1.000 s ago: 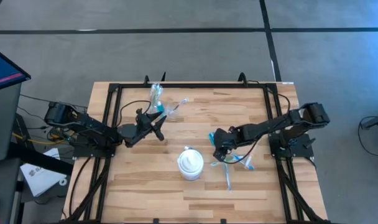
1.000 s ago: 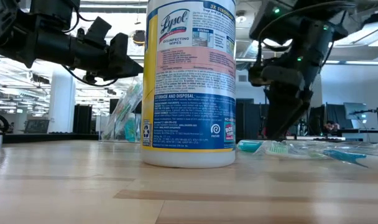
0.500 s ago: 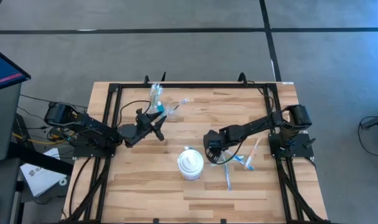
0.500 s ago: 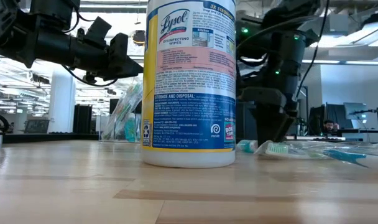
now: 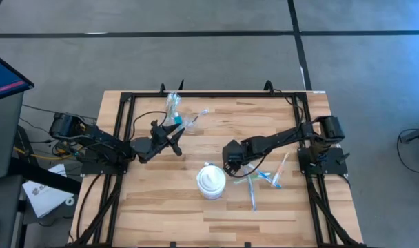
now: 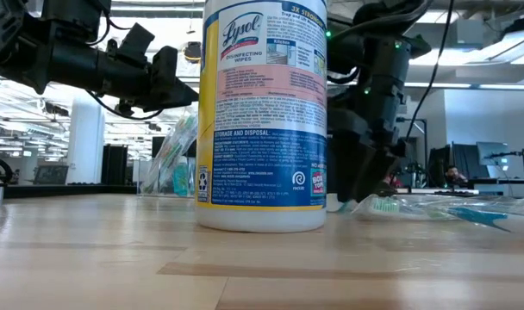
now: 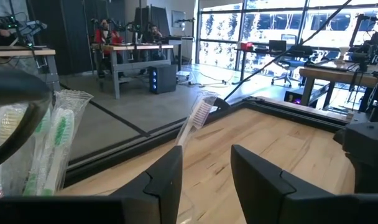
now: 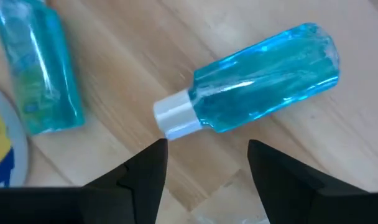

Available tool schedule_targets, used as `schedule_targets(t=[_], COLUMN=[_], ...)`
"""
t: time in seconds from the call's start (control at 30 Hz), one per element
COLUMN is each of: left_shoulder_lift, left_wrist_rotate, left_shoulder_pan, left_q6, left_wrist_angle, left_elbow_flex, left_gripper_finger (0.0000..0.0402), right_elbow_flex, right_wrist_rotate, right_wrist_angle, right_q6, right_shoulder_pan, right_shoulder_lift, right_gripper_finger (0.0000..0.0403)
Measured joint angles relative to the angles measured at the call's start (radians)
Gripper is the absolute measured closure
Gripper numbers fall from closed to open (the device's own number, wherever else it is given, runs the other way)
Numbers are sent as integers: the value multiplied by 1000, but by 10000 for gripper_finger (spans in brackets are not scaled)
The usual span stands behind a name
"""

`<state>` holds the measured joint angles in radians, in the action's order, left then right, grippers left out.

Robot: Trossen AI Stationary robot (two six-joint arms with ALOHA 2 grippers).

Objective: Pick & Place toothbrushing station
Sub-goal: Put the right blue mouthwash into the transparent organizer

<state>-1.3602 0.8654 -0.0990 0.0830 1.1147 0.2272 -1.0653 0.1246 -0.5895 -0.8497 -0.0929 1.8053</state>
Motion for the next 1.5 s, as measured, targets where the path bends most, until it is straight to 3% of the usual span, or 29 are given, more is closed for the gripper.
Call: schedule_targets(t=[0.23,0.7,0.83,1.13,1.5], left_shoulder_lift=[0,0,0,0,0], left_wrist_rotate=[0,0,0,0,0], left_shoulder_pan=[0,0,0,0,0], left_q6=[0,0,0,0,0], left_wrist_angle=[0,0,-1,-20,-34], left_elbow_flex=[0,0,0,0,0], left_gripper_finger=[270,270,270,270,270], right_elbow_flex=[0,-60,-89,-103,-103], right_wrist_rotate=[-12,-49,-47,-38,-11], right_wrist_angle=[29,-96,-151,-182,-182], right_q6=[-17,189,314,758,1013], right_shoulder_pan=[3,5,4,4,4], right_shoulder_lift=[-1,-2,-2,-3,-17], right_gripper_finger=[188,193,201,233,283])
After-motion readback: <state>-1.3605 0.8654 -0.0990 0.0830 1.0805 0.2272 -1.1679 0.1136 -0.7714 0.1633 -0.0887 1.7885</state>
